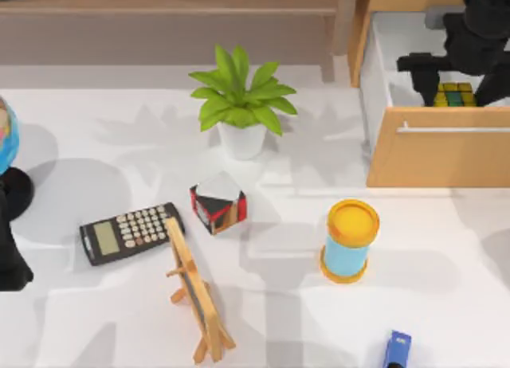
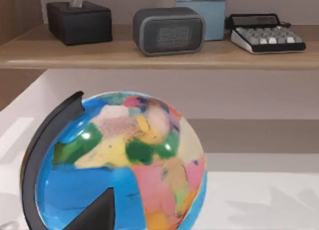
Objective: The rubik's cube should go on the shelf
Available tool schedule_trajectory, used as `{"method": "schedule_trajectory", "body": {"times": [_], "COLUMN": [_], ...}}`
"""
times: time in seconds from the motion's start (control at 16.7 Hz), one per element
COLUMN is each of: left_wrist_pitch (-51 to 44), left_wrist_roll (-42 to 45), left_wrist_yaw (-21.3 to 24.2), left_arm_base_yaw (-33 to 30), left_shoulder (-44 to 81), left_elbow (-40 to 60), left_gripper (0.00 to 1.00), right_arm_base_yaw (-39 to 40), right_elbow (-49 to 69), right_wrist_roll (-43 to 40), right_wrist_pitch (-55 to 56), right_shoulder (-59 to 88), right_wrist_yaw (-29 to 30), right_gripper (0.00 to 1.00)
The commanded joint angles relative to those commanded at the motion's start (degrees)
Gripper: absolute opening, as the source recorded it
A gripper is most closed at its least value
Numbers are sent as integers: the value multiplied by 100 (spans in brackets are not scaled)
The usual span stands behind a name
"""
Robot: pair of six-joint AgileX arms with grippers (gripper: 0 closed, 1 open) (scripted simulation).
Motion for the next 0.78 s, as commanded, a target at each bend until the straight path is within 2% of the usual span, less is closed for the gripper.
{"method": "schedule_trajectory", "body": {"times": [0.36, 0.78], "left_wrist_pitch": [0, 0], "left_wrist_roll": [0, 0], "left_wrist_yaw": [0, 0], "left_arm_base_yaw": [0, 0], "left_shoulder": [0, 0], "left_elbow": [0, 0], "left_gripper": [100, 100], "right_arm_base_yaw": [0, 0], "right_elbow": [0, 0], "right_wrist_roll": [0, 0], "right_wrist_pitch": [0, 0], "right_shoulder": [0, 0], "right_wrist_yaw": [0, 0], "right_gripper": [2, 0]}}
